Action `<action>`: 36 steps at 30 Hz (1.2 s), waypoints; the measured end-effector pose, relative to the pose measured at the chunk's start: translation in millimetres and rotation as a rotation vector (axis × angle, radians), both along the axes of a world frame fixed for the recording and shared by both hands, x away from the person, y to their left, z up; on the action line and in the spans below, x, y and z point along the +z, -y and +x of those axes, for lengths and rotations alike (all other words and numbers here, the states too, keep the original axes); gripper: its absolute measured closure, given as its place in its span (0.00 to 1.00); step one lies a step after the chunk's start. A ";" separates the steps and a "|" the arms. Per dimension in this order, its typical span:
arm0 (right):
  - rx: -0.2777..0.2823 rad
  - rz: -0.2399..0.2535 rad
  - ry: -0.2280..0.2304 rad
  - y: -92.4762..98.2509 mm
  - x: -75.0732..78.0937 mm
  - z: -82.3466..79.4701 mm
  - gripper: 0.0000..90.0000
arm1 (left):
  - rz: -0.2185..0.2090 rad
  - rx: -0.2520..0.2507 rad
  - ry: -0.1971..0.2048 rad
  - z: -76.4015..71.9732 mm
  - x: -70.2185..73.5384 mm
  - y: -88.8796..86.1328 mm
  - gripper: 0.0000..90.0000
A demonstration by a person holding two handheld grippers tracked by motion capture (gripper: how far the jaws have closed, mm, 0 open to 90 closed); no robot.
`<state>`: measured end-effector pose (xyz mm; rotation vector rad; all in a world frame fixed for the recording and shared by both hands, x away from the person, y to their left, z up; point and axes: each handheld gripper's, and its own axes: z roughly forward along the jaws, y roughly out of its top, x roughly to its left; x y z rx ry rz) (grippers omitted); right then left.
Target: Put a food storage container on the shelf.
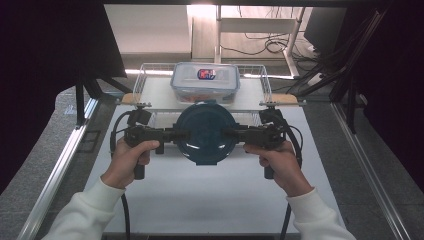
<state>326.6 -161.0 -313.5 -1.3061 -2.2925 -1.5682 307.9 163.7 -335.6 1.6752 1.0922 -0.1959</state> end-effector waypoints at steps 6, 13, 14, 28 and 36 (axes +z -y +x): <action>0.003 0.007 0.004 -1.0 8.3 6.4 0.45 | 0.015 0.005 0.024 6.0 12.8 -0.8 0.46; 0.005 -0.003 0.025 -4.4 23.9 15.9 0.45 | -0.002 0.002 0.023 15.4 23.4 -4.8 0.46; 0.007 -0.007 0.029 -5.3 26.1 16.6 0.45 | -0.002 0.002 0.027 16.4 25.4 -5.5 0.46; 0.025 -0.015 0.057 -14.1 46.7 34.1 0.45 | 0.030 0.002 0.063 31.7 47.5 -12.4 0.46; 0.026 -0.006 0.072 -17.2 59.5 46.2 0.45 | 0.031 0.004 0.070 43.7 61.8 -15.8 0.46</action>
